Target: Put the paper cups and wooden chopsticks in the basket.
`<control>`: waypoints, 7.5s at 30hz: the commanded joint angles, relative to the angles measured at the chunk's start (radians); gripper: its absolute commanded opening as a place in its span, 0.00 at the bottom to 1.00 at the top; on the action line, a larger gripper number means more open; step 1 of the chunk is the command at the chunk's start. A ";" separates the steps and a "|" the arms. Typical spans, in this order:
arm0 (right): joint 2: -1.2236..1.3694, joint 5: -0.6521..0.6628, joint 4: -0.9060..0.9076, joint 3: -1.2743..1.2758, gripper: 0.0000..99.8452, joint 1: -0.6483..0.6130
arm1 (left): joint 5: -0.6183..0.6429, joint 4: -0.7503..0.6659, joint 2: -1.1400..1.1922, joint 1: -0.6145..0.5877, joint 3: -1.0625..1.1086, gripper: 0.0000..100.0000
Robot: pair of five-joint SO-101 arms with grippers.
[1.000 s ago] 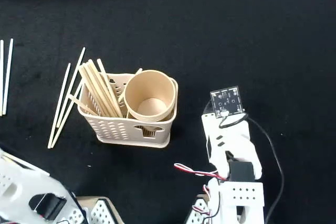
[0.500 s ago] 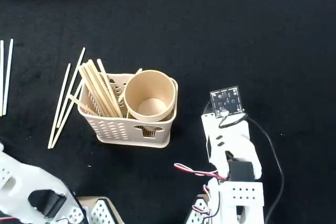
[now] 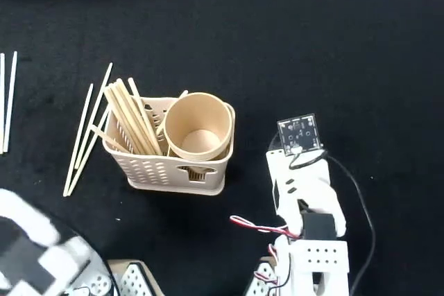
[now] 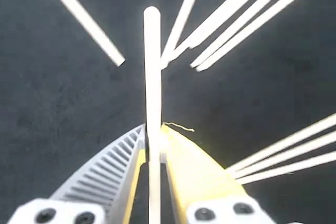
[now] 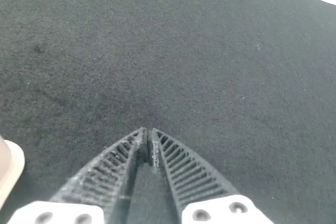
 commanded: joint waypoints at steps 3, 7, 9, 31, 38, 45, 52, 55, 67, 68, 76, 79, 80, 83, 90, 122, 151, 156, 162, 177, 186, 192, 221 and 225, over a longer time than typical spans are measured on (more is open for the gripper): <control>-0.008 0.012 0.000 -0.015 0.01 -0.009 | 0.144 -0.087 -0.460 0.282 -0.045 0.03; -0.008 0.012 0.000 -0.015 0.01 -0.008 | 0.218 -0.376 -0.681 0.510 0.001 0.03; -0.008 0.012 0.000 -0.015 0.01 -0.008 | 0.242 -0.503 -0.767 0.596 0.051 0.03; -0.008 0.012 0.000 -0.019 0.01 -0.008 | 0.029 -0.611 -0.956 0.901 0.777 0.22; -0.008 0.012 -0.002 -0.019 0.01 -0.005 | 0.025 -0.261 -0.956 0.808 0.501 0.26; -0.008 0.012 -0.002 -0.019 0.01 -0.006 | 0.017 -0.193 -0.911 0.255 0.412 0.26; -0.008 0.012 -0.002 -0.016 0.01 -0.008 | -0.150 -0.439 -0.585 -0.116 0.591 0.26; -0.008 0.012 -0.002 -0.016 0.01 -0.008 | -0.158 -0.577 -0.367 -0.222 0.585 0.26; -0.008 0.012 -0.002 -0.016 0.01 -0.008 | 0.011 -0.474 0.615 -0.352 -0.122 0.26; -0.008 0.012 -0.002 -0.016 0.01 -0.008 | 0.021 -0.427 0.684 -0.352 -0.213 0.26; -0.008 0.012 -0.002 -0.016 0.01 -0.008 | 0.144 -0.064 1.145 -0.346 -0.924 0.26; -0.008 0.012 -0.002 -0.016 0.01 -0.008 | 0.138 0.077 1.277 -0.343 -1.168 0.26; -0.008 0.012 -0.002 -0.016 0.01 -0.009 | 0.138 0.117 1.315 -0.343 -1.242 0.26; -0.008 0.012 -0.002 -0.016 0.01 -0.009 | 0.140 0.221 1.421 -0.348 -1.452 0.18; -0.008 0.012 -0.002 -0.016 0.01 -0.009 | 0.066 0.316 1.516 -0.312 -1.730 0.03; -0.008 0.012 -0.002 -0.016 0.01 -0.009 | -0.129 0.195 1.528 0.088 -1.727 0.03; -0.008 0.012 -0.002 -0.016 0.01 -0.008 | -0.140 0.216 1.580 0.039 -1.727 0.05; -0.008 0.012 -0.002 -0.016 0.01 -0.009 | -0.140 0.219 1.580 0.038 -1.724 0.16; -0.008 0.012 -0.002 -0.016 0.01 -0.009 | -0.233 0.235 1.544 0.033 -1.719 0.14; -0.008 0.012 -0.003 -0.015 0.01 -0.009 | -0.279 0.267 1.464 -0.025 -1.725 0.14; -0.008 0.012 -0.003 -0.015 0.01 -0.009 | -0.279 0.233 1.476 -0.027 -1.702 0.14; -0.008 0.012 -0.003 -0.015 0.01 -0.009 | -0.272 0.215 1.524 -0.102 -1.693 0.14; -0.008 0.014 -0.003 -0.015 0.01 -0.009 | -0.129 0.288 1.468 -0.045 -1.725 0.26; -0.008 0.014 -0.003 -0.015 0.01 -0.009 | -0.098 0.183 1.559 -0.021 -1.724 0.26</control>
